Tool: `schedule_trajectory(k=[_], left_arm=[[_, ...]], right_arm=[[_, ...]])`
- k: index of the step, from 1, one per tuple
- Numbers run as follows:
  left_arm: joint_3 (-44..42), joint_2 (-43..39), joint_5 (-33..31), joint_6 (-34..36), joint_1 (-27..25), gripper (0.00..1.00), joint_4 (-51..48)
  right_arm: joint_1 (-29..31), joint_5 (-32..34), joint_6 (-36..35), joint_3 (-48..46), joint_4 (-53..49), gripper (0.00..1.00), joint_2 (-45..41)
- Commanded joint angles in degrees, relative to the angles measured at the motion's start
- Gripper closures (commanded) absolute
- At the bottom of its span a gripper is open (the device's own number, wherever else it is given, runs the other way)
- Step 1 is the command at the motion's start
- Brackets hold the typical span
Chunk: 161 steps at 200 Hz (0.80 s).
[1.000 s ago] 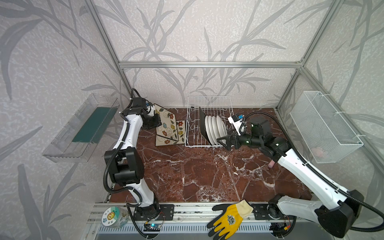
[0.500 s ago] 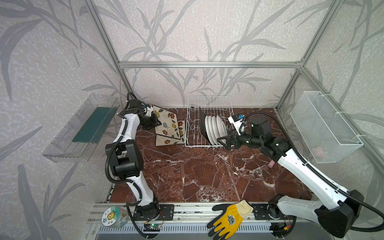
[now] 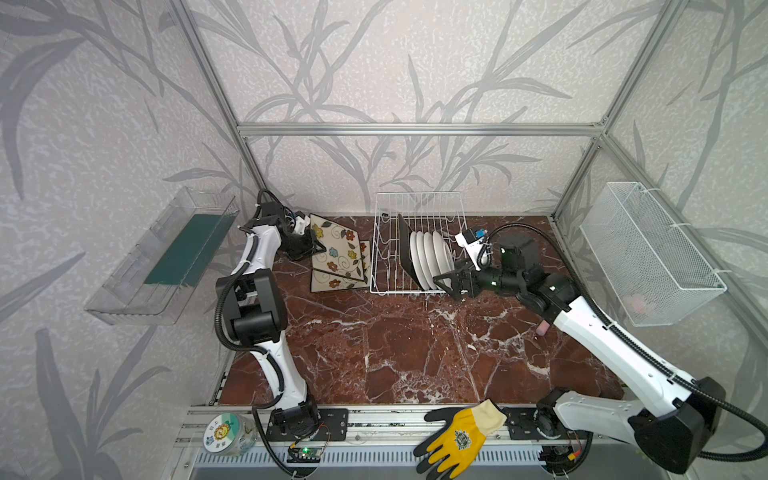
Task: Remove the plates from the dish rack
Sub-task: 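Carry the floral plate over the flat floral plate with the left gripper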
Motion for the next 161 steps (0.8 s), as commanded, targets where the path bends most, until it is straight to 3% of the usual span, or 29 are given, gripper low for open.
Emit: schedule_trajectory(k=[1, 98, 161], left_arm=[[4.5, 1.0, 7.9, 2.9, 0.3, 1.00, 0.3], [6.6, 4.3, 11.4, 5.9, 1.4, 1.00, -5.2], [6.4, 7.0, 10.4, 5.5, 1.6, 1.00, -6.4]], right_arm=[[0.2, -0.6, 0.0, 2.1, 0.6, 0.01, 0.7], [0.2, -0.2, -0.6, 1.1, 0.8, 0.01, 0.6], [0.2, -0.3, -1.0, 0.9, -0.5, 0.01, 0.8]])
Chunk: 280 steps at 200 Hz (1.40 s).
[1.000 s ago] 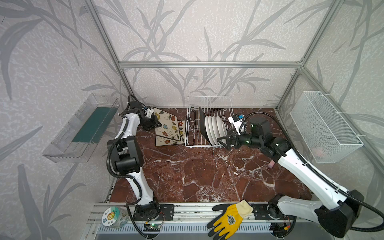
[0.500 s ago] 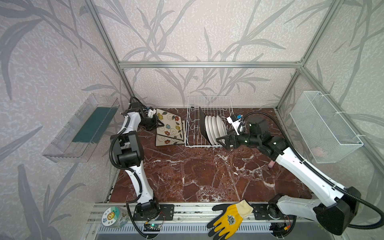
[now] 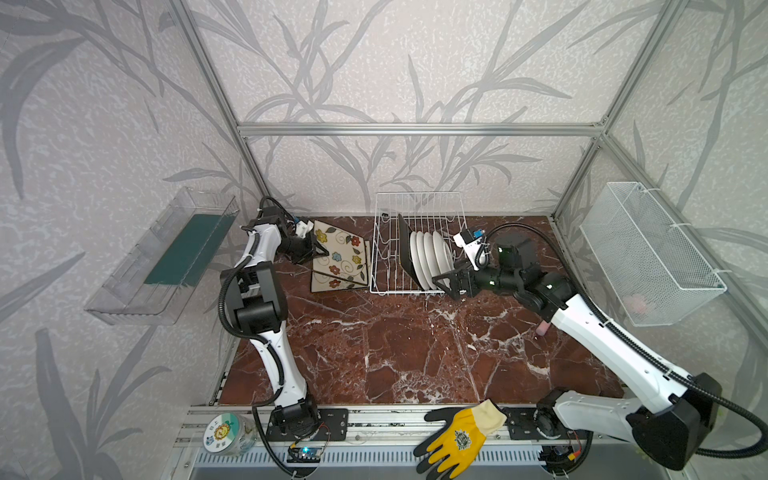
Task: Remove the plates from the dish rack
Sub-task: 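Carry the floral plate over the flat floral plate with the left gripper, then lower the floral plate flat onto the other floral plate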
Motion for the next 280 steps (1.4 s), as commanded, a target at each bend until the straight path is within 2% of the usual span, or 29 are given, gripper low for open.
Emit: schedule_trajectory(k=[1, 88, 152, 170, 246, 280], left_arm=[[2.7, 0.9, 4.9, 2.2, 0.4, 1.00, -1.0], [1.6, 3.5, 1.1, 1.7, 0.9, 1.00, -1.3], [1.0, 4.6, -3.5, 1.9, 0.9, 0.78, -1.8], [1.0, 4.5, -5.1, 1.6, 1.0, 0.76, -1.5], [-1.2, 4.5, -7.9, 0.6, 1.0, 0.56, 0.0], [-1.4, 4.6, -8.7, 0.1, 1.0, 0.55, 0.6]], right_arm=[[0.2, -0.3, -0.6, 0.8, -0.4, 0.01, 0.1], [0.2, 0.3, -0.7, 0.4, -1.2, 0.01, -0.5], [0.2, 0.4, -0.8, 0.2, -1.3, 0.01, -1.1], [0.2, 0.3, -0.7, 0.2, -1.2, 0.01, -1.2], [0.2, 0.2, -0.5, 0.1, -0.9, 0.01, -1.2], [0.2, 0.2, -0.5, 0.1, -1.0, 0.01, -1.2]])
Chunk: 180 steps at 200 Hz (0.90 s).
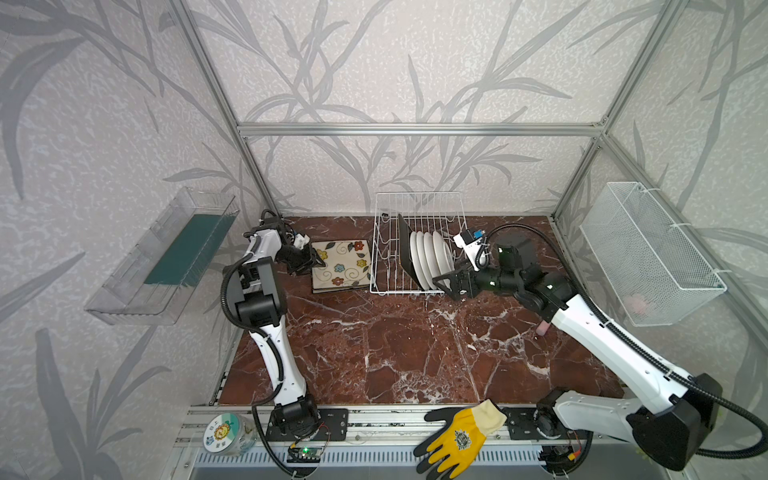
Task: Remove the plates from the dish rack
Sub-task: 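Lower the floral plate flat onto the other floral plate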
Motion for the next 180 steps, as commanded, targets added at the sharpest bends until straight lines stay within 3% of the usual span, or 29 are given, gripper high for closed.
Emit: schedule_trajectory(k=[1, 96, 180], left_arm=[[0.1, -0.2, 0.6, 0.2, -0.2, 0.55, 0.2], [0.2, -0.9, -4.3, -3.0, 0.4, 0.53, 1.8], [-3.4, -10.0, 1.1, -8.0, 0.3, 0.33, 9.2]], right_arm=[[0.2, 0.2, -0.5, 0.2, -0.3, 0.01, -1.1], [0.2, 0.3, -0.5, 0.3, -0.6, 0.01, -1.1], [0.2, 0.8, -0.5, 0.8, -0.6, 0.01, -1.3]])
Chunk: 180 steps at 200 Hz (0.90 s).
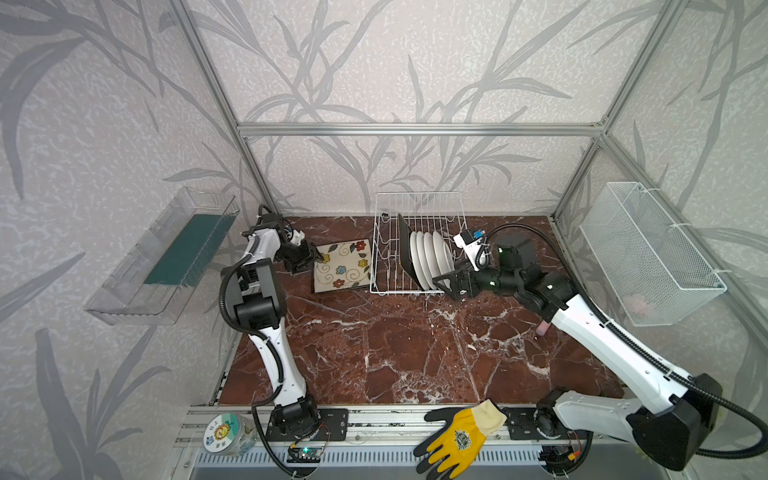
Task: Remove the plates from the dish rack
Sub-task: 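Lower the floral plate flat onto the other floral plate, then open the left gripper and raise it off the stacked plates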
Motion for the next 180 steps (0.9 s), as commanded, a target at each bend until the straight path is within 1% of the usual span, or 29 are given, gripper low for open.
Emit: schedule_trajectory(k=[1, 18, 38, 86, 121, 132, 153, 169, 180], left_arm=[[-2.0, -6.7, 3.5, -2.5, 0.0, 0.32, 4.2], [-3.1, -9.7, 5.1, -3.7, -0.3, 0.27, 6.3], [-3.2, -12.3, 6.0, -4.7, -1.1, 0.24, 6.3], [-2.6, -18.8, 6.7, -3.5, -5.2, 0.19, 4.6], [-0.9, -23.4, 4.7, -1.5, -10.5, 0.16, 2.7], [-1.1, -25.1, 4.0, -1.0, -12.6, 0.14, 2.8], [-1.2, -27.4, 3.4, -1.9, -15.9, 0.11, 3.0], [-2.1, -29.1, 0.9, -3.8, -18.7, 0.11, 4.5], [-2.8, -30.3, -1.9, -3.5, -21.4, 0.10, 4.7]], right_arm=[[0.2, 0.8, -0.4, 0.9, -0.5, 0.01, -1.3], [0.2, 0.9, -0.4, 0.8, -0.5, 0.01, -1.5], [0.2, 1.2, -0.4, 0.8, -0.6, 0.01, -1.9], [0.2, 2.0, -0.8, 0.5, -0.8, 0.01, -3.1], [0.2, 2.2, -1.0, 0.5, -0.9, 0.01, -3.7], [0.2, 2.5, -1.1, 0.3, -0.9, 0.01, -4.0], [0.2, 3.0, -1.3, -0.3, -1.0, 0.01, -4.5], [0.2, 3.3, -1.0, -0.8, -0.9, 0.01, -5.0], [0.2, 3.6, -1.0, -1.0, -0.9, 0.01, -5.3]])
